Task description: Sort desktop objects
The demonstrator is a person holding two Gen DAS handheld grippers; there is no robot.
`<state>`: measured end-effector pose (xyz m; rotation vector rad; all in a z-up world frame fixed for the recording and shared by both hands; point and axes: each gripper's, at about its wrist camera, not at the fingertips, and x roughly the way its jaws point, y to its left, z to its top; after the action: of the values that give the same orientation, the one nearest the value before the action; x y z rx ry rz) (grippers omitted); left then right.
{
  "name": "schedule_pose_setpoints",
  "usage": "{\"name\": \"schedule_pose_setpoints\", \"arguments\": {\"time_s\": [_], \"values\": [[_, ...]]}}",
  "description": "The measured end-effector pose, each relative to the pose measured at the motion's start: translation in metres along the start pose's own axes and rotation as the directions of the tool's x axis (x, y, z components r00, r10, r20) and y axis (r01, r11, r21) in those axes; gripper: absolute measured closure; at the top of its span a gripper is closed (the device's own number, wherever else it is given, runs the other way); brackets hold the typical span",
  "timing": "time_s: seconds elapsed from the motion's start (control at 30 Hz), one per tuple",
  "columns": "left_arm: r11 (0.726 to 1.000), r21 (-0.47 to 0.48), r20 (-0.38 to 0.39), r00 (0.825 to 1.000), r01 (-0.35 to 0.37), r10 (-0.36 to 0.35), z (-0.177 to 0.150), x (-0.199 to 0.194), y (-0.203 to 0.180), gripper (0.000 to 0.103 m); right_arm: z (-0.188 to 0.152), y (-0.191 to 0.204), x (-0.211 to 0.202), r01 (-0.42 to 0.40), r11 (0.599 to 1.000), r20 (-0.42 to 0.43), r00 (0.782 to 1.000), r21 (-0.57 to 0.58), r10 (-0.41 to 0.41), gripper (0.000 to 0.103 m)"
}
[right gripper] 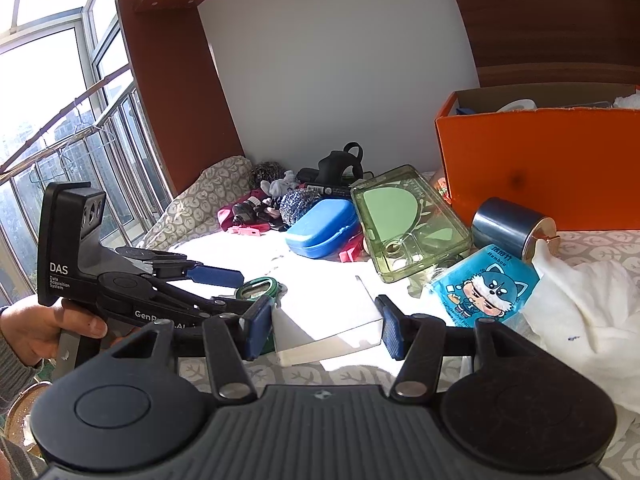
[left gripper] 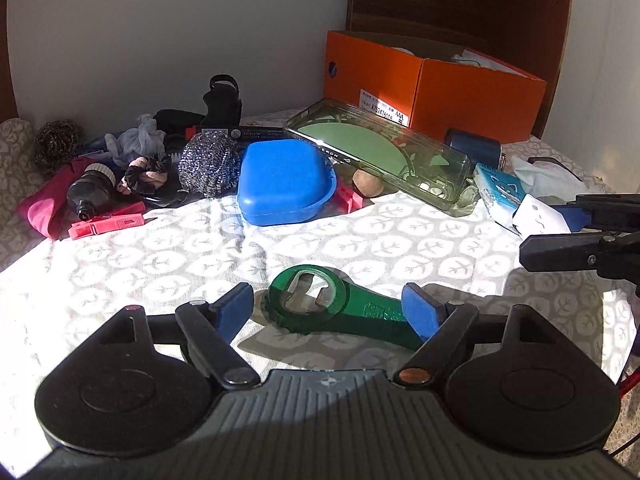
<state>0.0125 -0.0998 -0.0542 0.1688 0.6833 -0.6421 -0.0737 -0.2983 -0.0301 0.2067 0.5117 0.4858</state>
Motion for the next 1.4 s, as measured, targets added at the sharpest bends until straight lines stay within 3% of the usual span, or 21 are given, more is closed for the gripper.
{"name": "schedule_pose_setpoints", "arguments": {"time_s": [0.13,0.3,0.43,0.73,0.97,1.4], "values": [[0.997,0.051,0.021,0.998,0.057,-0.058,-0.004,-0.006,-0.009,0.013,0.000,-0.002,-0.002,0.004,1.000,0.006,1.000,0.010,-0.004,0.049],[0.985,0.172,0.020,0.999,0.032,-0.036,-0.008,0.001,-0.018,0.004,0.000,-0.004,-0.002,0.005,1.000,0.011,1.000,0.023,-0.005,0.049],[0.971,0.228,-0.011,0.998,0.065,-0.064,-0.013,0.009,-0.016,0.000,0.000,-0.003,-0.002,0.000,1.000,0.012,1.000,0.027,0.000,0.049],[0.975,0.191,-0.030,0.994,0.111,-0.107,-0.009,0.014,-0.010,0.000,0.001,-0.003,-0.001,-0.001,0.999,0.016,1.000,0.038,0.000,0.049],[0.961,0.269,0.029,0.997,0.065,-0.076,-0.007,0.001,-0.017,0.000,0.005,-0.003,-0.005,0.009,0.999,0.022,1.000,0.031,-0.009,0.049],[0.962,0.267,0.094,0.992,0.054,-0.082,0.032,-0.005,-0.039,0.000,0.023,-0.007,-0.025,0.063,0.998,0.074,0.995,0.000,-0.063,0.049]]}}
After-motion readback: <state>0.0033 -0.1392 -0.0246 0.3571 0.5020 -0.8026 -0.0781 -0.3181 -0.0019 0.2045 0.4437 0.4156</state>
